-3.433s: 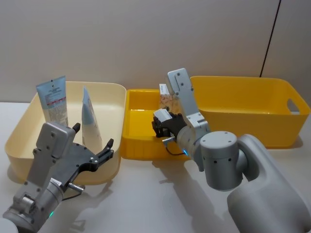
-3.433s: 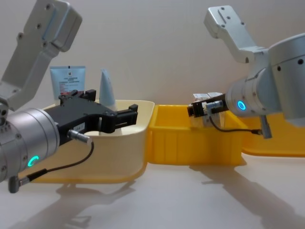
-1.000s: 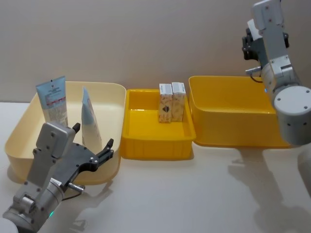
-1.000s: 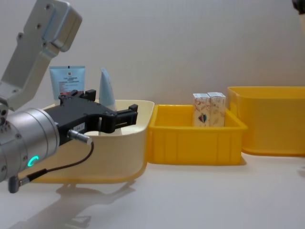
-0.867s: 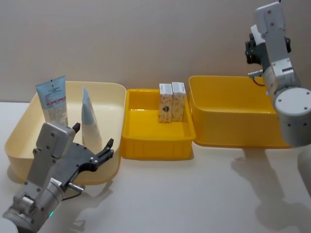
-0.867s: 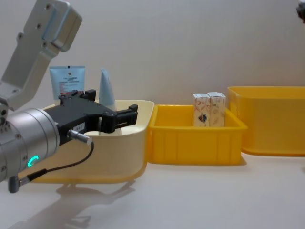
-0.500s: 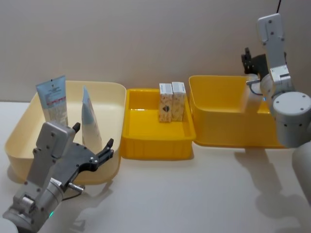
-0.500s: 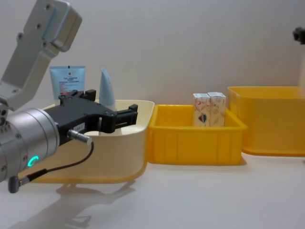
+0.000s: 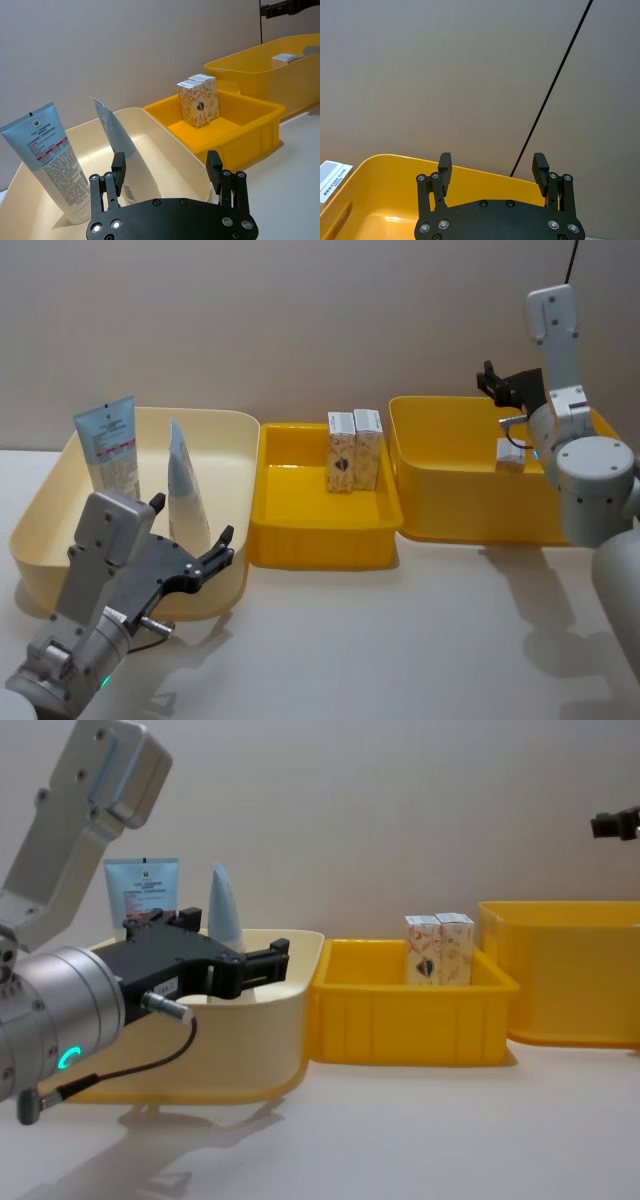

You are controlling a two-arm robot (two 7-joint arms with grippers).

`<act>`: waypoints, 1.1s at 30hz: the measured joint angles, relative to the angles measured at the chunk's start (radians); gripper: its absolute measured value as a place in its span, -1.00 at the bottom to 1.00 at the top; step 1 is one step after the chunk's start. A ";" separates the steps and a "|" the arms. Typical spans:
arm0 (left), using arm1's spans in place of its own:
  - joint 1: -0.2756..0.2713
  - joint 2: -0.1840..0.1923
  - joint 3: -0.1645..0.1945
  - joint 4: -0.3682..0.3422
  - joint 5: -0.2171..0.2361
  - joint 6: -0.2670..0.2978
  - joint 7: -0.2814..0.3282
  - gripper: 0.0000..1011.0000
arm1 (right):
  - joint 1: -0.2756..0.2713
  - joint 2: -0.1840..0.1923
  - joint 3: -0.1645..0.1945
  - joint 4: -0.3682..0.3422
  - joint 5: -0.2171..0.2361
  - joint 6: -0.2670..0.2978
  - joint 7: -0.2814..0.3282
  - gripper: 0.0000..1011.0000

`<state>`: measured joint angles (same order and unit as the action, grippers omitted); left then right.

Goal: Bimanual collaborative sorting of washing and personal care products

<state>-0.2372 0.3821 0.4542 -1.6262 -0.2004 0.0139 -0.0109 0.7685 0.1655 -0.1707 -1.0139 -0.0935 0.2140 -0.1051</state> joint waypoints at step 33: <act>-0.128 -0.071 -0.009 0.127 0.013 0.062 -0.025 0.98 | 0.013 -0.010 0.008 0.041 0.011 -0.010 0.009 0.98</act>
<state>-0.3652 0.3115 0.4457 -1.4989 -0.1873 0.0759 -0.0355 0.7811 0.1559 -0.1623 -0.9733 -0.0825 0.2040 -0.0959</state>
